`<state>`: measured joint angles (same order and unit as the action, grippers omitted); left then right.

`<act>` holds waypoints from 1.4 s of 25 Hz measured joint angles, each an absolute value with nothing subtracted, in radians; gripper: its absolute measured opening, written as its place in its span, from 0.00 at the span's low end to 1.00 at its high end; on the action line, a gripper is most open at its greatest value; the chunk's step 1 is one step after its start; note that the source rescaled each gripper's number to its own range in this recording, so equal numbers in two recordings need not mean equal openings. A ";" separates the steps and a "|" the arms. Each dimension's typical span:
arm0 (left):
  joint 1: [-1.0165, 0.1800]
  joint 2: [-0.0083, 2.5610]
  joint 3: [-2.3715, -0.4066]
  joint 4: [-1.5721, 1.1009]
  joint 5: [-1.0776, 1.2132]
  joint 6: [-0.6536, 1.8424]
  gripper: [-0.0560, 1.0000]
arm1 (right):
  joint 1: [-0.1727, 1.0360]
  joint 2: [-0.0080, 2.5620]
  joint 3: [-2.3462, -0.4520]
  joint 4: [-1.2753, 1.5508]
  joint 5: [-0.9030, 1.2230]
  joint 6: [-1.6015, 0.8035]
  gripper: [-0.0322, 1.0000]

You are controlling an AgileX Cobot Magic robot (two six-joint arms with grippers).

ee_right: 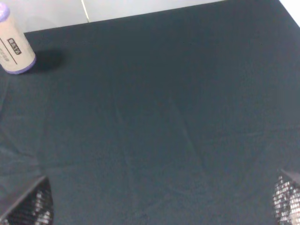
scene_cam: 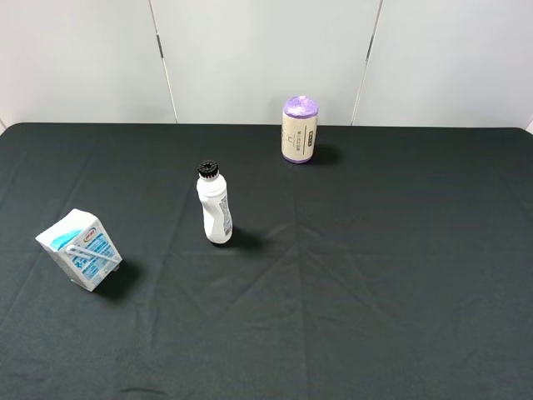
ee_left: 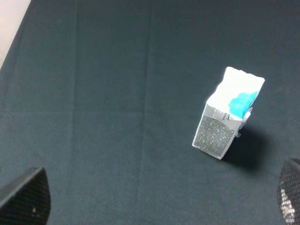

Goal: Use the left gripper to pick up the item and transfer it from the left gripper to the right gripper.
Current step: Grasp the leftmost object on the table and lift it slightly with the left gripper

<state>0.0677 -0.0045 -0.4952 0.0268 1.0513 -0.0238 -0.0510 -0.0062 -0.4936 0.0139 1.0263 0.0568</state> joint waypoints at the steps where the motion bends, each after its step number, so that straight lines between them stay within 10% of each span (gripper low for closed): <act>1: 0.068 -0.005 -0.495 0.027 1.051 -0.024 0.96 | -0.051 -0.006 -0.494 0.014 1.026 0.057 1.00; 35: 0.068 0.043 -0.614 0.027 1.117 -0.024 1.00 | -0.051 -0.006 -0.494 0.014 1.026 0.057 1.00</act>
